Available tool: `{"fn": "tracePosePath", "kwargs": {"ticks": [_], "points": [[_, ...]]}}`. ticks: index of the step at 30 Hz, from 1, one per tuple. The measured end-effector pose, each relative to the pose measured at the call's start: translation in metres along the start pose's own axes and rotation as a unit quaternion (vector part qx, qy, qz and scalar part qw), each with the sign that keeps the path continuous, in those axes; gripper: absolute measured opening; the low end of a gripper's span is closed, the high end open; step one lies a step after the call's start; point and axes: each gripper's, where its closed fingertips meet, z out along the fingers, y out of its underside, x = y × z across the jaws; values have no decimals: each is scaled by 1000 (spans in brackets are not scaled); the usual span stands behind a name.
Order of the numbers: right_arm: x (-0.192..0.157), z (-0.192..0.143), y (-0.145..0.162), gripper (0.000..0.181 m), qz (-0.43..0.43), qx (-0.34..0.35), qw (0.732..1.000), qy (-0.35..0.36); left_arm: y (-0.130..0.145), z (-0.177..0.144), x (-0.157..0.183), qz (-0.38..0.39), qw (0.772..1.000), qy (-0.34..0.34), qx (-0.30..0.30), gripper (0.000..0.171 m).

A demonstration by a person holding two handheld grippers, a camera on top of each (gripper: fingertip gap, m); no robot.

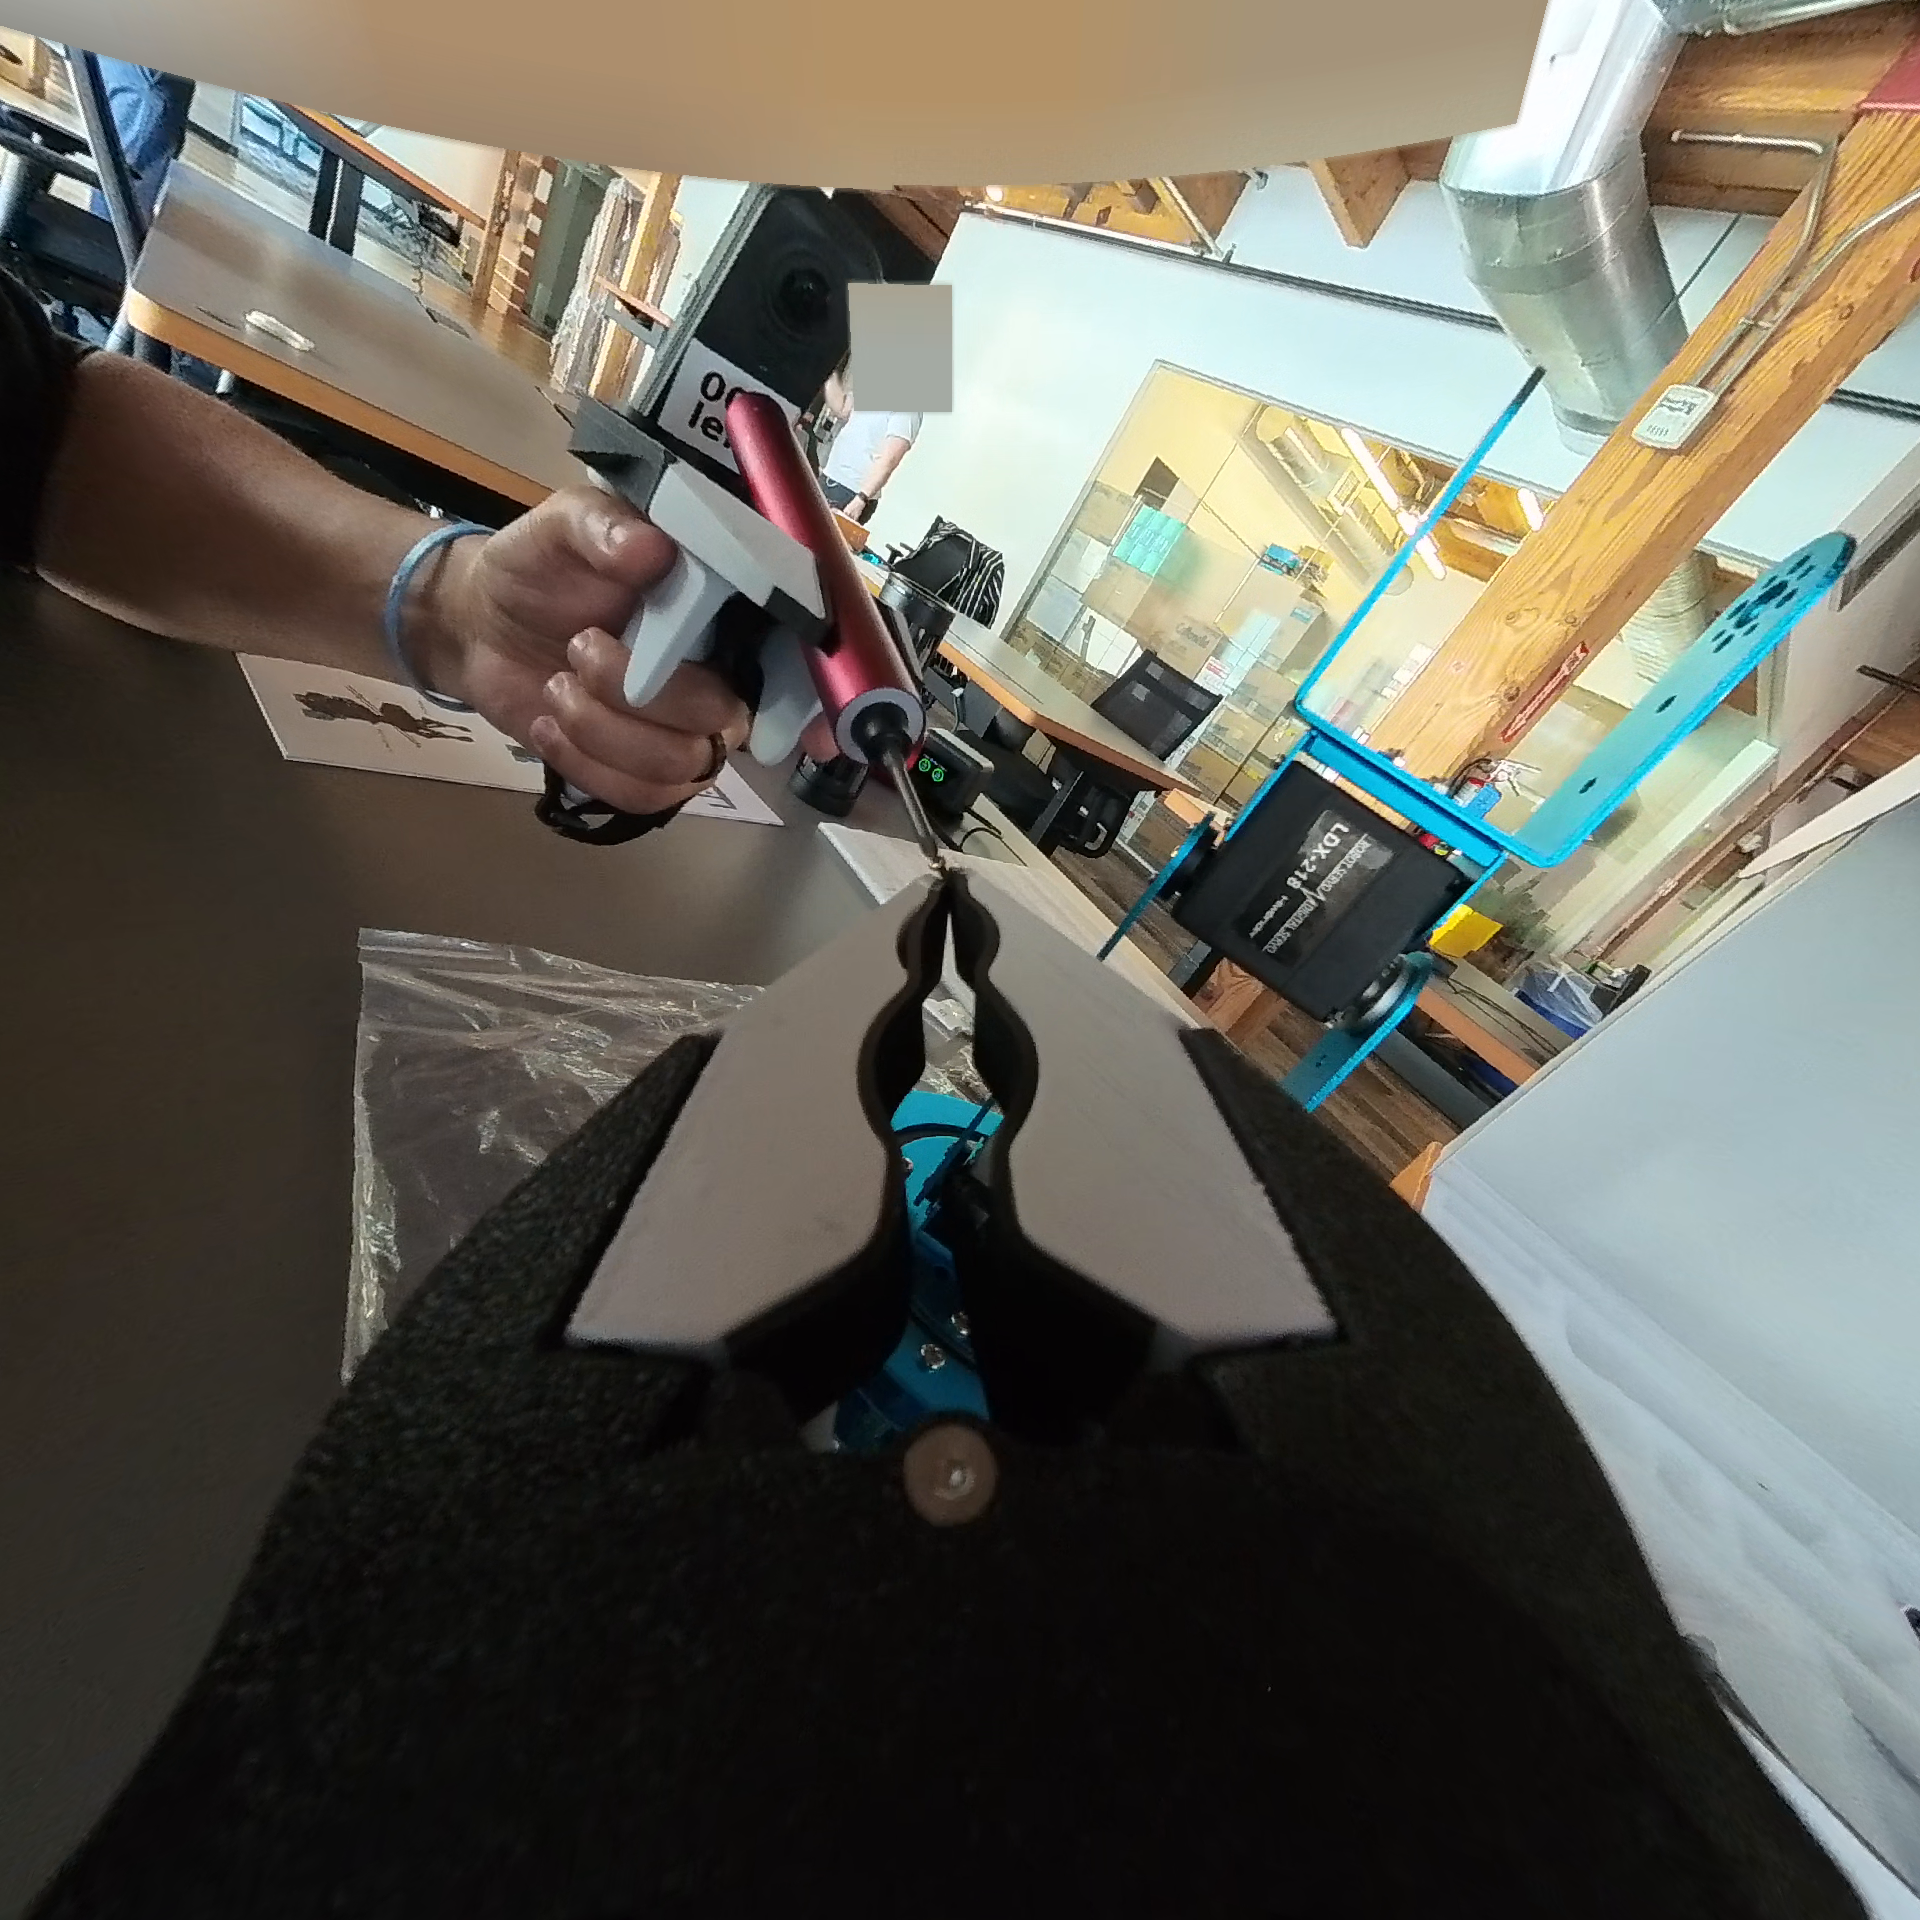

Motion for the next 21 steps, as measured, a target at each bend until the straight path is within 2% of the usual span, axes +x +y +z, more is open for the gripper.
{"fn": "tracePosePath", "kwargs": {"ticks": [21], "points": [[1, 0, 0, 0, -21, 0, 1000, 17, -2, 4, -11, 10, 1000, -12, 1, 21]]}}
